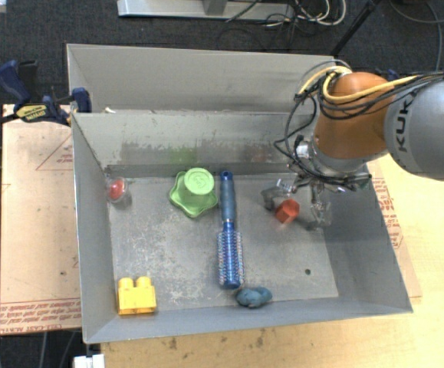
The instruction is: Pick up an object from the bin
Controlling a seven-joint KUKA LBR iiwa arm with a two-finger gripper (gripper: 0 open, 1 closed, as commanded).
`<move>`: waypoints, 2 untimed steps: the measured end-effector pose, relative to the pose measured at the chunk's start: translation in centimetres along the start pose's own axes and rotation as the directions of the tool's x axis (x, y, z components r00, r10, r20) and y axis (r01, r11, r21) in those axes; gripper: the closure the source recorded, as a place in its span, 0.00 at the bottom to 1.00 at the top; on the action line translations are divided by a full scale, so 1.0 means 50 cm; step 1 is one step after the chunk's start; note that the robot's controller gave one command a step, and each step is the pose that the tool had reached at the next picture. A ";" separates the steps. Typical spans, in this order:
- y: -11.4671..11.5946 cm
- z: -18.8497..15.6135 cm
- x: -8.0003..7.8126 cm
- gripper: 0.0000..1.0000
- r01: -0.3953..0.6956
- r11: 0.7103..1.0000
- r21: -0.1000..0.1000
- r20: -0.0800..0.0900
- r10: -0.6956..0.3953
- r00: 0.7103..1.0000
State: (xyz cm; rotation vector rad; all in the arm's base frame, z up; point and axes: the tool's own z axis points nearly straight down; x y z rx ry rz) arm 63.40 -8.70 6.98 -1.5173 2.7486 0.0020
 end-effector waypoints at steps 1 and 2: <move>-0.001 -0.001 0.001 1.00 -0.001 1.000 0.000 0.001 0.001 1.000; 0.064 -0.300 -0.002 1.00 0.023 1.000 0.009 0.004 -0.023 1.000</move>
Offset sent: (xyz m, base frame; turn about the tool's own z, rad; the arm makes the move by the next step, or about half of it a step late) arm 0.0000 0.0000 0.0000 0.0000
